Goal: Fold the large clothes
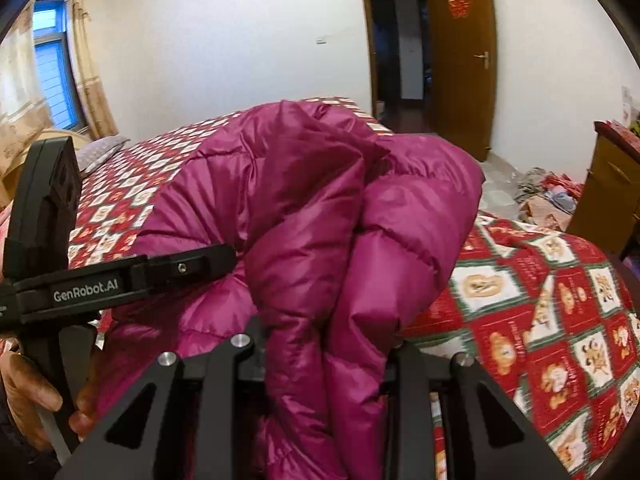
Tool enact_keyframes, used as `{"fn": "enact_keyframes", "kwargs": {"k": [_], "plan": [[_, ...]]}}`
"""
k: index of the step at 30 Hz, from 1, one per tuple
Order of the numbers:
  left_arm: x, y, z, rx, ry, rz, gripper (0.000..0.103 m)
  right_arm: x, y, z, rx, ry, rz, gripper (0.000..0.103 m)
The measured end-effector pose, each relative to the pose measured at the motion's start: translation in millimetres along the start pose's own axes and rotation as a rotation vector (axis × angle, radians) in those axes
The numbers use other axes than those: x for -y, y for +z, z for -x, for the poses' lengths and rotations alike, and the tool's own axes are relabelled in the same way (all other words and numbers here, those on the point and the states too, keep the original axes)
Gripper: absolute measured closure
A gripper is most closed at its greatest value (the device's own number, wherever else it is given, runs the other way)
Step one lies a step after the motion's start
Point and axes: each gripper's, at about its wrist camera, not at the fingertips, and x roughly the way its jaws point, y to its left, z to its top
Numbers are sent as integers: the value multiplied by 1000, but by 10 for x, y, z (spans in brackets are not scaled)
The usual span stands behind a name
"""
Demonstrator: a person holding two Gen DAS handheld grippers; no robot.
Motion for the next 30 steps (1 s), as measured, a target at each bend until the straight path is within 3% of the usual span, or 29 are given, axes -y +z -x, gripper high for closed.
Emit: {"fn": "enact_keyframes", "kwargs": {"k": [5,12,16,25,30], "plan": [[160,96,-329,-29,0,-10,32,293,36,-103,-5,-42,-11,71],[257,114,-774,-77,48,-9,32,689,23,-362,-58,-27,-62,72],[301,86,-1024,-114,107,-22,32,835,-34,-528,-105,-18,-94,72],[336,99,-1216,-111,227,-54,32,1133,-57,-794,-154,62,-160,71],[377,49,-1285,-106,286,-77,25,1244,-104,-833,-170,103,-211,70]]}}
